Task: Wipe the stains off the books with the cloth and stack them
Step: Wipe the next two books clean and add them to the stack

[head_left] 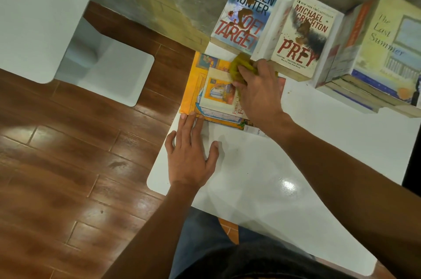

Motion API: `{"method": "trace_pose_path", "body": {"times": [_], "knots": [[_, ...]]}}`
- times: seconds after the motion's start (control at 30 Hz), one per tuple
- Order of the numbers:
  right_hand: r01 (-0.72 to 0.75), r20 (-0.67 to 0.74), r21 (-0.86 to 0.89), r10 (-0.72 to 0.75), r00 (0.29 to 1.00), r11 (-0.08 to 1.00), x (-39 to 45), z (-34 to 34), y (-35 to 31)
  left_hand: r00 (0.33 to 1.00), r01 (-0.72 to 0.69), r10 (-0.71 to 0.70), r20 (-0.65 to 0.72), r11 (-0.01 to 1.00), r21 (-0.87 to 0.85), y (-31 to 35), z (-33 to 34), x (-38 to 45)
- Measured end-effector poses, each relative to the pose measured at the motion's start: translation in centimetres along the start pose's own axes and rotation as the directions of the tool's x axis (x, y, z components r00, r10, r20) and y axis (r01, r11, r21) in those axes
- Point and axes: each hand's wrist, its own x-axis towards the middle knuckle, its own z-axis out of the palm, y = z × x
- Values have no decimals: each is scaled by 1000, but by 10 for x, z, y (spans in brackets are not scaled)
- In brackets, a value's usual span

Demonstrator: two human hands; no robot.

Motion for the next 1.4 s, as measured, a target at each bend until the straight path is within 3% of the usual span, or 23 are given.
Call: {"method": "trace_pose_path", "body": {"times": [0.63,0.77,0.9,0.97,1.03,1.17,1.4], "knots": [[-171,39,287,167,985,942,-48,-19,61,999,-20,21,-28,999,34,0,3,-1],[-231,174,85,214,961,969,-55,-24,64,1000,-4,4,-9,1000,7,2,1,-1],[-472,185,60,455,871,880,-72,-39,70,1000,19,-19,13,999,-30,7,-7,0],[-496,191,66,477,858,866,-85,-45,76,997,69,-70,-18,995,-79,13,-12,2],[-490,177,125,466,867,863,-98,-50,78,974,196,-211,-86,968,-155,19,-19,4],[-491,191,198,458,868,849,-114,-55,77,862,476,-501,-73,851,-220,28,-33,13],[-525,209,303,482,851,795,-133,-65,62,827,562,-556,84,823,-84,36,-50,37]]}}
